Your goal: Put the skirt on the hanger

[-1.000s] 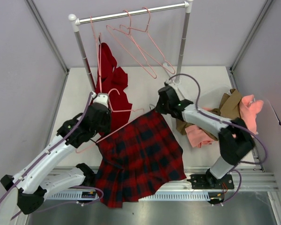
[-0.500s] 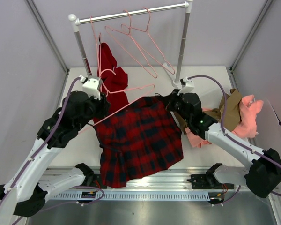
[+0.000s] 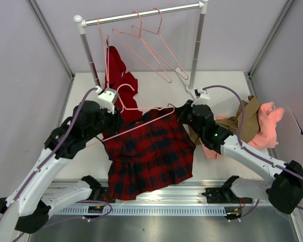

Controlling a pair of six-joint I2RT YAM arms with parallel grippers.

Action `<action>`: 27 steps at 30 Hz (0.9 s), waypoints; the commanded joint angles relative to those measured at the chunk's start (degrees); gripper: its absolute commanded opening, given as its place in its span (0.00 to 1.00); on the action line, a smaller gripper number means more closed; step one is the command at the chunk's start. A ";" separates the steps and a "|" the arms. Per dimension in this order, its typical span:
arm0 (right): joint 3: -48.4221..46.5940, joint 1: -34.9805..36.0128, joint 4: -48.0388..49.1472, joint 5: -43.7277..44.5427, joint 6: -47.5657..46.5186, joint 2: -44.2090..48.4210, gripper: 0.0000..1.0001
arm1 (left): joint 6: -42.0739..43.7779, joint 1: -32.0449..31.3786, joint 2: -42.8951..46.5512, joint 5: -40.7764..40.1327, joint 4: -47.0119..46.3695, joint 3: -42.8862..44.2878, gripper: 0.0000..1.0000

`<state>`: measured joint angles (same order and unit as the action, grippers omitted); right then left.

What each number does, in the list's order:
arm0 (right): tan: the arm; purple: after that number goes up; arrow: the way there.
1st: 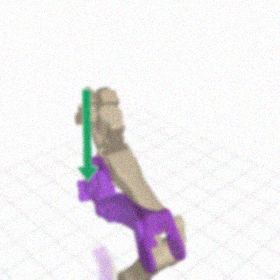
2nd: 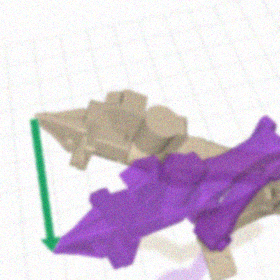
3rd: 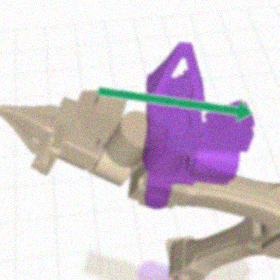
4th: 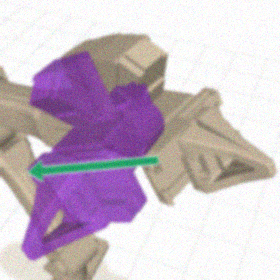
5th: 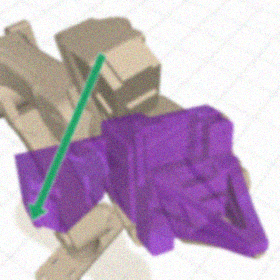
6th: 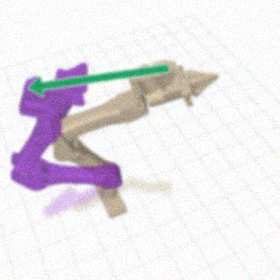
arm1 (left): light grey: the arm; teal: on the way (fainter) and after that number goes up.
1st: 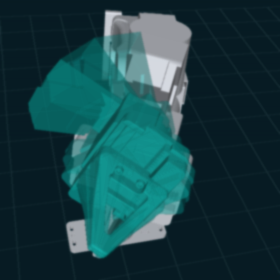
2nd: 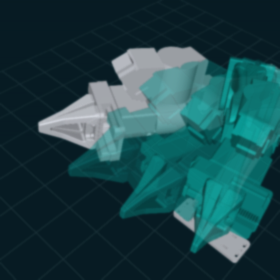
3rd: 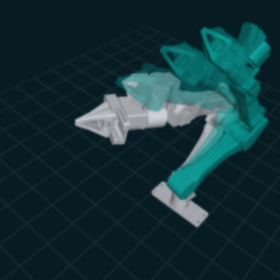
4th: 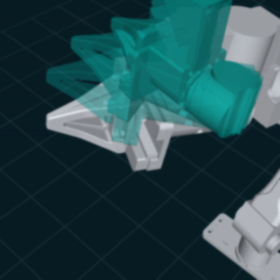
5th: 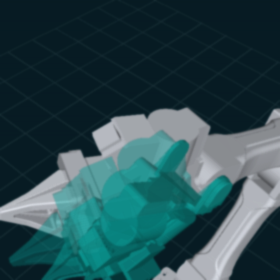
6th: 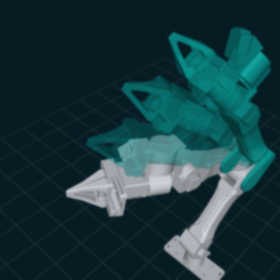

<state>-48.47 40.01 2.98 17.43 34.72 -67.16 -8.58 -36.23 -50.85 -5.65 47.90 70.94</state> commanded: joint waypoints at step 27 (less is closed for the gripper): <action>-1.37 3.85 5.98 9.03 2.54 3.88 0.00 | -3.20 0.72 -7.16 -3.49 0.44 4.39 0.00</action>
<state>-48.47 43.57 4.27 24.82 35.46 -64.75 -11.99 -35.92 -58.19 -7.84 48.71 72.69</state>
